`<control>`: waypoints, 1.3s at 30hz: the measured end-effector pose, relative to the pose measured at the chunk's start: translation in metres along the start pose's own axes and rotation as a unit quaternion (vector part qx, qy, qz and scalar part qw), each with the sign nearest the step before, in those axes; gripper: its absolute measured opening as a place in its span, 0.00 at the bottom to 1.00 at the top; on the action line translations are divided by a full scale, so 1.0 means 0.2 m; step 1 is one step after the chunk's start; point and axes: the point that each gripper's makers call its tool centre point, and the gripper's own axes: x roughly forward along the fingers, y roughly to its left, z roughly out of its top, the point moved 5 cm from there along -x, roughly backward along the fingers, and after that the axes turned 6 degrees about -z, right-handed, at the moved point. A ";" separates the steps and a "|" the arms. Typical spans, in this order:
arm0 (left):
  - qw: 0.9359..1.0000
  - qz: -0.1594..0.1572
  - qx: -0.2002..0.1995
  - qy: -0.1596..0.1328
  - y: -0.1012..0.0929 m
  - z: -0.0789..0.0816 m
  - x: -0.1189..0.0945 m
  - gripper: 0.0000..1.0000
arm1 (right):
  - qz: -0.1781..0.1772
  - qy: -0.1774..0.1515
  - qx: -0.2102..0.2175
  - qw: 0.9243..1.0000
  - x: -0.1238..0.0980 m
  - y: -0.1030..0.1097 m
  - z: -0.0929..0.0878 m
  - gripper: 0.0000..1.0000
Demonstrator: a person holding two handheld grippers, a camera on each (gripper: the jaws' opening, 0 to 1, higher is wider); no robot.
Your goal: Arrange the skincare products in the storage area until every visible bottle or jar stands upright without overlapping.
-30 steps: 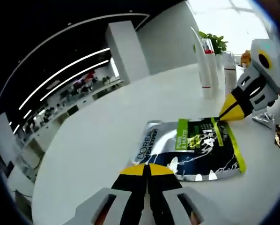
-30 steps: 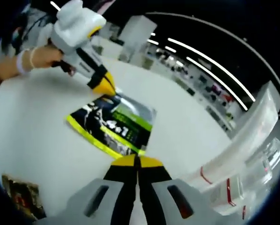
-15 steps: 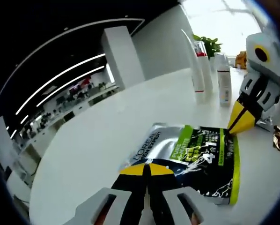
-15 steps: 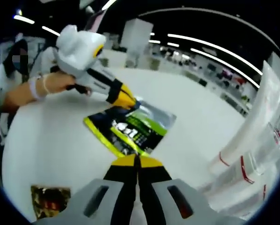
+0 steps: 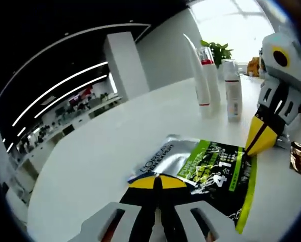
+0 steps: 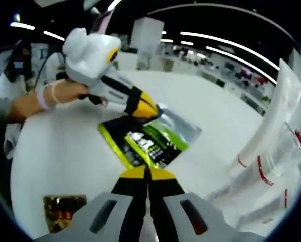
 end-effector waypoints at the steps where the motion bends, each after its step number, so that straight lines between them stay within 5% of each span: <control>1: 1.000 -0.009 -0.012 -0.004 -0.01 0.01 0.01 0.01 | 0.000 0.002 0.001 1.000 0.00 0.00 0.00 0.00; 9: 0.999 -0.031 -0.039 -0.011 -0.03 0.06 0.10 0.01 | 0.000 0.015 0.005 1.000 -0.01 -0.02 -0.01 0.00; 25: 0.999 -0.047 0.007 -0.012 -0.07 0.12 0.19 0.01 | -0.015 0.038 0.011 0.999 -0.04 -0.11 -0.04 0.00; 39: 0.999 -0.049 0.002 -0.016 -0.08 0.13 0.21 0.01 | -0.026 0.040 0.001 0.999 -0.04 -0.14 -0.05 0.00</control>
